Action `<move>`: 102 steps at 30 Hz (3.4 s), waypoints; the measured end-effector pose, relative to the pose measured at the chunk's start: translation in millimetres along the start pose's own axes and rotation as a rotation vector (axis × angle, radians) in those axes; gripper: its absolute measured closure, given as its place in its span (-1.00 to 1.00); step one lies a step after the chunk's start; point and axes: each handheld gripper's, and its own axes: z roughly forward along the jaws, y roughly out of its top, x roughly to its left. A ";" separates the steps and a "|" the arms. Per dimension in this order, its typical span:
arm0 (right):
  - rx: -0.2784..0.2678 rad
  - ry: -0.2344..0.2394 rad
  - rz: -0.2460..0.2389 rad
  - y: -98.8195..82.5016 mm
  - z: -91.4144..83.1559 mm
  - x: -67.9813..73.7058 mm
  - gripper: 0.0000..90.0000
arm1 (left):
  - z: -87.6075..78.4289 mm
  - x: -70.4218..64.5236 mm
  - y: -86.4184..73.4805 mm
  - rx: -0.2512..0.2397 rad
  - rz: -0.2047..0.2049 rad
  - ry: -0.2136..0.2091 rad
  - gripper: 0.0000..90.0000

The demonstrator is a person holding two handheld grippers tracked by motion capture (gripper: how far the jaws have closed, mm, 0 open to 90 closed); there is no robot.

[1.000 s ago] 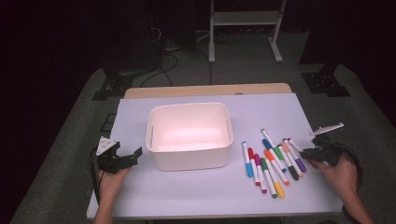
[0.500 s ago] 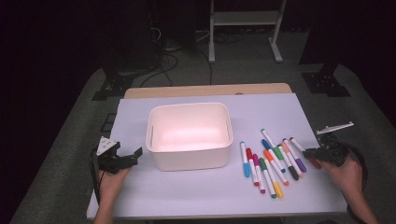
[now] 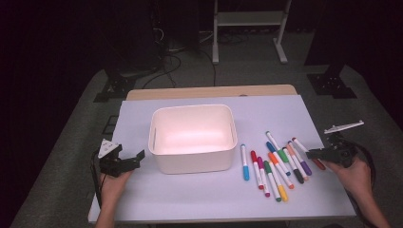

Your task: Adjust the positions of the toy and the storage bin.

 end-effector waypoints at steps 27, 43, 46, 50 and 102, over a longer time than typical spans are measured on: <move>0.009 0.291 -0.192 67.6 -30.7 78.1 0.68 | -0.3 1.5 -0.7 0.004 -0.003 -0.002 -1.00; 0.021 0.353 -0.292 108.5 -46.3 118.4 0.68 | -0.6 3.4 -1.5 0.007 -0.012 -0.002 -1.00; 0.024 0.364 -0.310 116.0 -46.8 125.3 0.68 | -0.9 3.8 -1.4 0.007 -0.012 -0.001 -1.00; 0.031 0.375 -0.333 126.0 -46.2 136.1 0.68 | -0.9 4.0 -1.6 0.009 -0.013 0.000 -1.00; 0.203 0.497 -0.578 221.0 17.1 248.7 0.68 | 1.0 6.3 -1.5 0.006 -0.025 -0.012 -1.00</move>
